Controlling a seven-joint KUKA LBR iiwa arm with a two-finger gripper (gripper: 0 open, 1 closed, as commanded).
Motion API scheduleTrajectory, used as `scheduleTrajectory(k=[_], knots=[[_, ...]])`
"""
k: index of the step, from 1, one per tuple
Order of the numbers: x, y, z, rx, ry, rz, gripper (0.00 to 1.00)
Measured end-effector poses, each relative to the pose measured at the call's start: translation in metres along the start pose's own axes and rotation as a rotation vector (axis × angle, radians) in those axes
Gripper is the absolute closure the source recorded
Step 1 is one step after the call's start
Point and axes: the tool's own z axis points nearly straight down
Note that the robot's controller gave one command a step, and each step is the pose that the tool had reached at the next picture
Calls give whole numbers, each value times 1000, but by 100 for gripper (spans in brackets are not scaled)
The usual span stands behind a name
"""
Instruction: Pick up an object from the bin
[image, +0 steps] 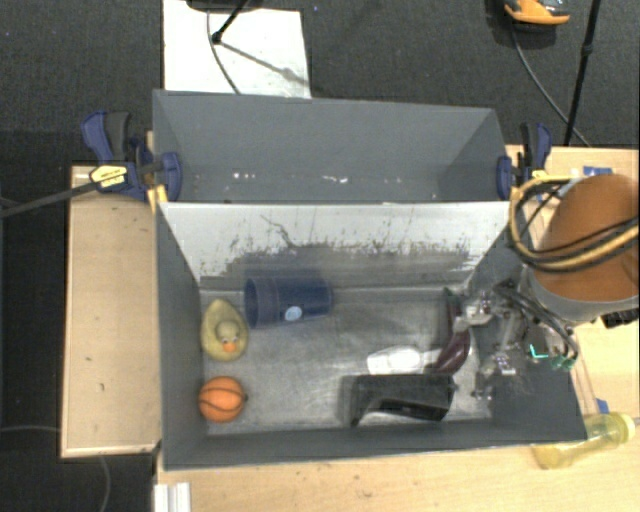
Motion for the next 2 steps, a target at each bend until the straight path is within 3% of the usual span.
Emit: scheduleTrajectory(k=[1,2], knots=[[-2,0,-4,1,-8,-4,0],[-35,-15,42,6,-18,-266,0]])
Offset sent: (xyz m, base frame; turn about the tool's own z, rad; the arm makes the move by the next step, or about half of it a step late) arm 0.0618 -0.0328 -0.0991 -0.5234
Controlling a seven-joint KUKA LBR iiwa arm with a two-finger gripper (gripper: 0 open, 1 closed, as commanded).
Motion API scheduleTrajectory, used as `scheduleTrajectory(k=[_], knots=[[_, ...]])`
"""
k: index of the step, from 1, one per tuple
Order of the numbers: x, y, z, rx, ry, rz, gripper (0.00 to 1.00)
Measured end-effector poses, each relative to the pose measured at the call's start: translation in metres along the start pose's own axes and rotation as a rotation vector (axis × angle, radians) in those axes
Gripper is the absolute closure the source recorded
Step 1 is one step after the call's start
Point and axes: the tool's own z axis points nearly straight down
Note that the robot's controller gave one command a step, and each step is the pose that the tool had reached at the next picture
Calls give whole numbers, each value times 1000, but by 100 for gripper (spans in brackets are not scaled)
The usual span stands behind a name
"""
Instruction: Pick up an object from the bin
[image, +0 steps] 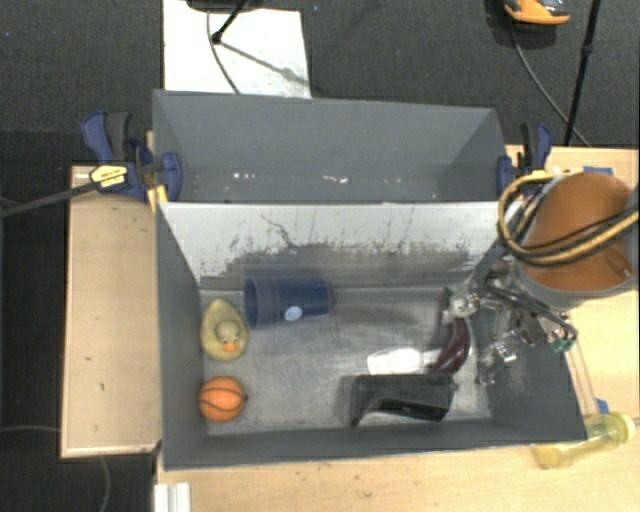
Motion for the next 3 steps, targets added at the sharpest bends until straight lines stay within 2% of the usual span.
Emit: scheduleTrajectory(k=[1,2,3], knots=[[-4,-11,16,-7,11,-150,0],[-22,-14,8,-6,7,-416,0],[-27,-19,49,-8,7,-526,0]])
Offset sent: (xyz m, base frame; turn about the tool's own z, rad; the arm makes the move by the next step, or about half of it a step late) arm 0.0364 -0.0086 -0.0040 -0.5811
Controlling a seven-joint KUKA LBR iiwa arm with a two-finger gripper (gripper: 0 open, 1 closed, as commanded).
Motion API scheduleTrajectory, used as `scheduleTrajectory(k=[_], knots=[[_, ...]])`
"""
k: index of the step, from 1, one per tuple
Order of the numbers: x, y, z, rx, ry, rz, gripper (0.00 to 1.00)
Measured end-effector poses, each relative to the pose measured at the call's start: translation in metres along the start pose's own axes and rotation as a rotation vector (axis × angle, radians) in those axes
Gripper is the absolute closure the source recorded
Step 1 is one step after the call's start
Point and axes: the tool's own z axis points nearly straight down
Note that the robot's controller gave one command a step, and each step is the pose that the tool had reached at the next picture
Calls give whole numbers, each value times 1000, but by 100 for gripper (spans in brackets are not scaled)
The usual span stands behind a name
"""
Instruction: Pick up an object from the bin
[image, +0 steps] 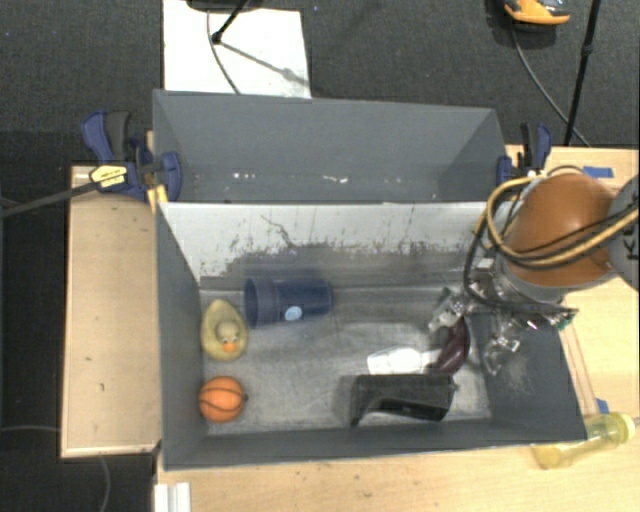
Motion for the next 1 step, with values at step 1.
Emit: scheduleTrajectory(k=[1], knots=[[0,-4,6,7,-6,-345,100]])
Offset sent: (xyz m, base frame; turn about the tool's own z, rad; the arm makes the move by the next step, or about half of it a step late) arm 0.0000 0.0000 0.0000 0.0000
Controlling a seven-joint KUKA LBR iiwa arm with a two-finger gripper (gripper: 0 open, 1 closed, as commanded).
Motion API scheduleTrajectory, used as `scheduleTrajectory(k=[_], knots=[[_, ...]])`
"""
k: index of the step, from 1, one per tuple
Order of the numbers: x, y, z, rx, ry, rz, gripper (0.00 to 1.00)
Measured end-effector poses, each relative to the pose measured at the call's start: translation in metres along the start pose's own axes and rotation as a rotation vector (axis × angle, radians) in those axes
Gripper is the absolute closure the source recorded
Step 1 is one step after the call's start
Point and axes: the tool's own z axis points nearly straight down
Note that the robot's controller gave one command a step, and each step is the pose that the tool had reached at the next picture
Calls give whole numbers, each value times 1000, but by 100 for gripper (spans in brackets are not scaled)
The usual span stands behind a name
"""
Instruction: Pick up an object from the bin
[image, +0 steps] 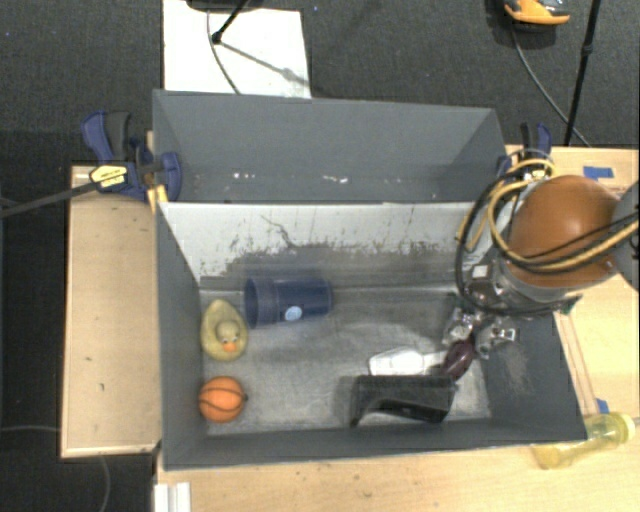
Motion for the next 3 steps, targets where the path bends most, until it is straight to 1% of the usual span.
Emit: scheduleTrajectory(k=[1,2,3], knots=[[0,0,0,0,0,1,100],[0,2,-5,-6,1,2,100],[0,2,-26,-12,4,2,100]])
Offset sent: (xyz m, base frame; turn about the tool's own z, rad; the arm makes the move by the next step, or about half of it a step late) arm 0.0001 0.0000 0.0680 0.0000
